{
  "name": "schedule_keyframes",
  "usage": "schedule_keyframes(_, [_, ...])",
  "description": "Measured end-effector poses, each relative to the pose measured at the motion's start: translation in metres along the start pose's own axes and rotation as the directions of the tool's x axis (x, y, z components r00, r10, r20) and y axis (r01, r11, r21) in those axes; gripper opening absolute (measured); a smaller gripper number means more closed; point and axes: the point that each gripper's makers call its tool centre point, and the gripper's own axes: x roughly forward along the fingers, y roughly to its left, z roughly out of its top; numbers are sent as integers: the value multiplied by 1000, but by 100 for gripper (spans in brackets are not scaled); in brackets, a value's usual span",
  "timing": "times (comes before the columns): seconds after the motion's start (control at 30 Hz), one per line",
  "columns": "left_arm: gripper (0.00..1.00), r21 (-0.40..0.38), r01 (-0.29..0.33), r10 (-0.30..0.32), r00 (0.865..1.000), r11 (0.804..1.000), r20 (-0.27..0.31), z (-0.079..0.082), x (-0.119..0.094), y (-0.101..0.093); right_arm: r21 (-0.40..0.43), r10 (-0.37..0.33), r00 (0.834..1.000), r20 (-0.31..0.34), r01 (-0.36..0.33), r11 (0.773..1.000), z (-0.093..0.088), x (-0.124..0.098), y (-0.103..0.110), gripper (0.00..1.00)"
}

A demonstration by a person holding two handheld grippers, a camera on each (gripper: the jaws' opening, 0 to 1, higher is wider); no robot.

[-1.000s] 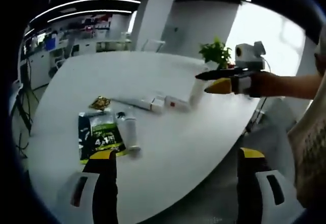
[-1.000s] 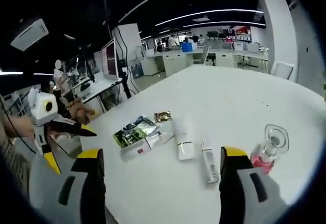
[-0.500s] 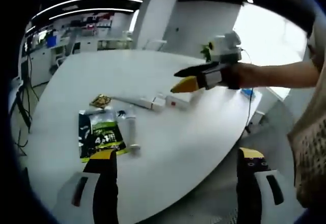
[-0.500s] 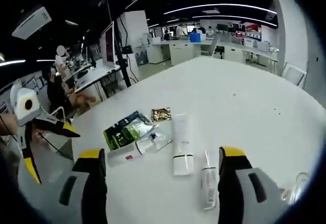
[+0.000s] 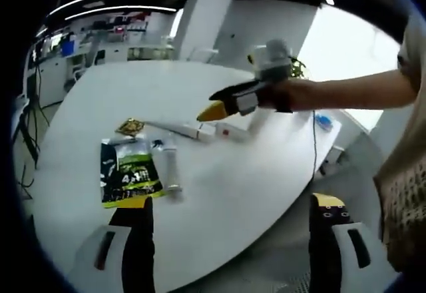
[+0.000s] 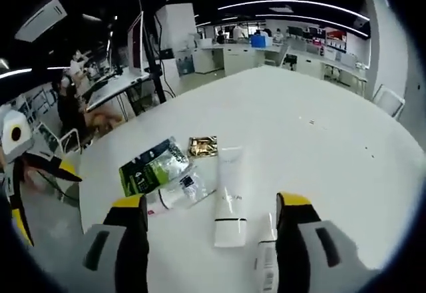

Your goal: Arrange the skincare products in the storage area until every visible bottle or jar stands upright without overlapping.

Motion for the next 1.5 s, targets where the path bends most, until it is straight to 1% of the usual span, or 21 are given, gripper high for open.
schedule_keyframes(0.1, [94, 2, 10, -10, 1000, 1000, -6, -1, 0, -2, -30, -20, 999, -27, 19, 999, 0, 13, -5, 72])
schedule_keyframes(0.17, [94, -4, 21, -21, 1000, 1000, -5, -1, 0, -3, -32, -25, 999, -37, 24, 999, 2, 24, -7, 71])
schedule_keyframes(0.23, [94, -11, 32, -32, 999, 999, -1, 0, 0, -5, -23, -30, 997, -66, 29, 999, 1, 35, -9, 70])
schedule_keyframes(0.3, [94, -15, 44, -44, 999, 999, -1, 0, 0, -6, -32, -39, 996, -84, 37, 999, 2, 44, -13, 66])
schedule_keyframes(0.4, [94, -3, 54, -54, 998, 999, -13, -2, 0, -6, -36, -52, 994, -97, 49, 998, 2, 54, -17, 63])
schedule_keyframes(0.57, [93, 2, 61, -61, 998, 998, -13, -1, -3, -3, -35, -57, 991, -119, 54, 998, 0, 69, -23, 60])
schedule_keyframes(0.8, [93, 14, 83, -83, 996, 996, -30, -5, -5, -4, -46, -66, 987, -148, 60, 997, -8, 84, -26, 56])
schedule_keyframes(0.93, [93, 7, 87, -86, 996, 996, -26, -4, -4, -5, -71, -71, 988, -139, 62, 996, -6, 90, -25, 52])
schedule_keyframes(1.03, [93, 0, 86, -86, 996, 996, -21, -4, -3, -4, -82, -72, 986, -152, 60, 995, -9, 94, -25, 49])
schedule_keyframes(1.2, [93, -7, 80, -80, 997, 997, -14, -4, -3, -1, -93, -78, 980, -183, 61, 994, -19, 97, -25, 42])
schedule_keyframes(1.3, [93, -17, 74, -74, 997, 997, -9, -4, -4, 0, -95, -77, 980, -181, 61, 994, -19, 96, -25, 39])
schedule_keyframes(1.33, [93, -19, 73, -73, 997, 997, -7, -3, -4, 0, -99, -81, 980, -181, 64, 993, -19, 97, -25, 38])
schedule_keyframes(1.4, [93, -21, 68, -68, 998, 997, -7, -3, -5, 0, -138, -112, 975, -192, 86, 987, -21, 96, -32, 34])
schedule_keyframes(1.43, [92, -22, 66, -67, 998, 998, -7, -4, -5, 1, -121, -98, 977, -191, 75, 990, -22, 97, -29, 34])
schedule_keyframes(1.5, [92, -23, 64, -64, 998, 998, -7, -4, -5, 2, -106, -99, 975, -197, 79, 991, -25, 98, -28, 33])
